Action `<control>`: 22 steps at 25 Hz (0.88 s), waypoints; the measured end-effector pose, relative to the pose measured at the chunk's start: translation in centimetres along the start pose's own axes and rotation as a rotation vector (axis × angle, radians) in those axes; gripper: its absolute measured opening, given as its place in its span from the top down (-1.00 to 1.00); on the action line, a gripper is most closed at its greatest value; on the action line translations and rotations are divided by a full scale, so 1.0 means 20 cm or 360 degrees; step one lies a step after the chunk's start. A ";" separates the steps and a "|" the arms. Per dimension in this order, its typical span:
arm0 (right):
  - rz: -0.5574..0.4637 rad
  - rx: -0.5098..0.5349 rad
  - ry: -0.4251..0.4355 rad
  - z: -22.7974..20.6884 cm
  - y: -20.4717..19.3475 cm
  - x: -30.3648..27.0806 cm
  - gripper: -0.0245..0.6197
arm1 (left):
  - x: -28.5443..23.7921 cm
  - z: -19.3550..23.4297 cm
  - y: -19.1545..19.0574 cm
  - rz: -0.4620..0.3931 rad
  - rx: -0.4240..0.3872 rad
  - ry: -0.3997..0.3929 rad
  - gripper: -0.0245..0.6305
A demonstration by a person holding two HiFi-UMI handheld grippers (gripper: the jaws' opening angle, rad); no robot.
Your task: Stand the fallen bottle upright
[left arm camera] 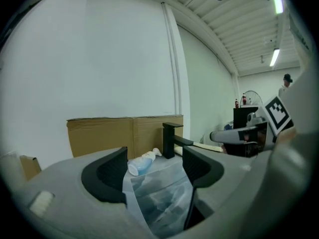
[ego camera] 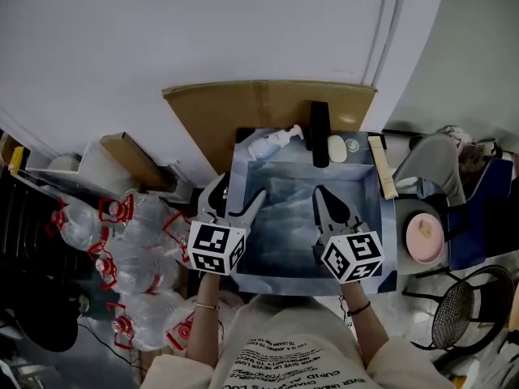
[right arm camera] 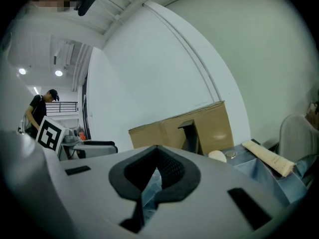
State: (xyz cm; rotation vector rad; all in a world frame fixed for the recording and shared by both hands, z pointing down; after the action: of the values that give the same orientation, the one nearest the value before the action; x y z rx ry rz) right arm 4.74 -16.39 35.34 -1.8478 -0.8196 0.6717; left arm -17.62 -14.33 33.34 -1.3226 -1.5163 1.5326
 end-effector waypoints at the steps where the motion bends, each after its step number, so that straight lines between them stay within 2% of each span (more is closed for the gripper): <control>1: 0.0018 -0.0012 -0.0005 -0.01 -0.02 -0.01 0.91 | -0.04 0.01 0.00 0.0016 -0.0005 -0.0024 -0.09; 10: 0.0094 -0.0047 -0.0059 -0.05 -0.13 -0.14 0.91 | -0.36 0.12 -0.04 0.0152 -0.0112 -0.0227 -0.09; 16: 0.0137 -0.0062 -0.0081 -0.08 -0.21 -0.23 0.91 | -0.59 0.17 -0.06 0.0251 -0.0250 -0.0375 -0.09; 22: 0.0128 -0.0102 -0.0132 -0.13 -0.24 -0.29 0.91 | -0.82 0.22 -0.08 0.0408 -0.0405 -0.0531 -0.09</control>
State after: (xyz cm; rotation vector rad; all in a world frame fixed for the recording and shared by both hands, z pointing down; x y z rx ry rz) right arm 1.88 -20.74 41.26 -1.9297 -0.8324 0.7853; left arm -16.78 -30.79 37.99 -1.5079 -1.8560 1.8416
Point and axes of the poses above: the fingertips, and each gripper's own axes: x backward along the fingers, z to its left, y out of its top, the point moved 8 cm from there along x, backward along the fingers, and after that the axes turned 6 degrees about -x, right-handed, at the moved point
